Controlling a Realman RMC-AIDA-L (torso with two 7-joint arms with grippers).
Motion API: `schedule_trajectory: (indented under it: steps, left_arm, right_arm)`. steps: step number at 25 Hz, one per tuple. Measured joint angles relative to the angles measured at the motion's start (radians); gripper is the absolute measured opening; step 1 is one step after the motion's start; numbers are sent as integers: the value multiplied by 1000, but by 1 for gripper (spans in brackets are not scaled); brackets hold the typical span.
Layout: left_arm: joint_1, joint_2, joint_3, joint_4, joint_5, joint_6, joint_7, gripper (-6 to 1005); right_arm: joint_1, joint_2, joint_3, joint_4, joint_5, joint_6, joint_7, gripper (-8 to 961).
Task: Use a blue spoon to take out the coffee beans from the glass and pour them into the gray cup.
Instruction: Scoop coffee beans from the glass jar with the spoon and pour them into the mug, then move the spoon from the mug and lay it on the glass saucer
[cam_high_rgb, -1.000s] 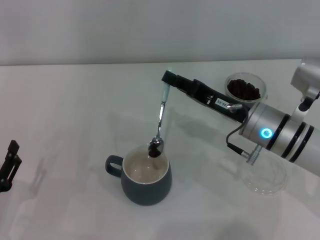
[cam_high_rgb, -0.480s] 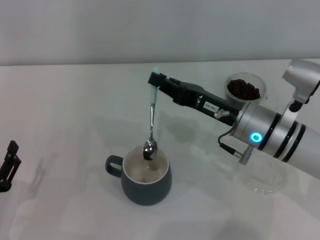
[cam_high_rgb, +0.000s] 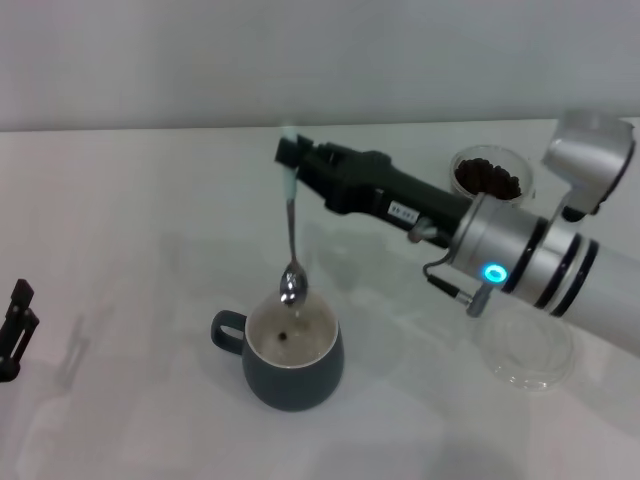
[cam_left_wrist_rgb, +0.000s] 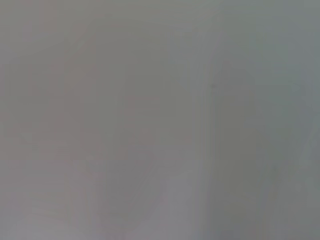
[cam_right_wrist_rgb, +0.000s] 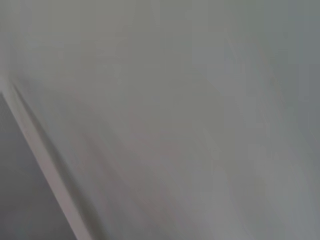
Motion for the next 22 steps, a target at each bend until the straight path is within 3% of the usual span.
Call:
schedule_trajectory:
  steps: [4,8,12,17,22]
  left_arm:
    - [1,0,0,0,-7,1,-2,736]
    - [1,-1,0,2,-16,4,-2,736]
    - [-3,-1,0,3,-18,6,-1,735]
    - [-8,-1,0,6,-21,7,0,735]
    - [-9,-1,0,7,-28,8,0,733]
  right_arm:
    - [-20,-11,70,54,25,-95,55,141]
    - [-38,-24,200,201,26,-218,168,141]
    - [-50,-59,265,330,27,-311,239,141]
    - [-100,-95,299,391,32,-310,267,141]
    - [-123,-118,300,444,19,-271,266,141]
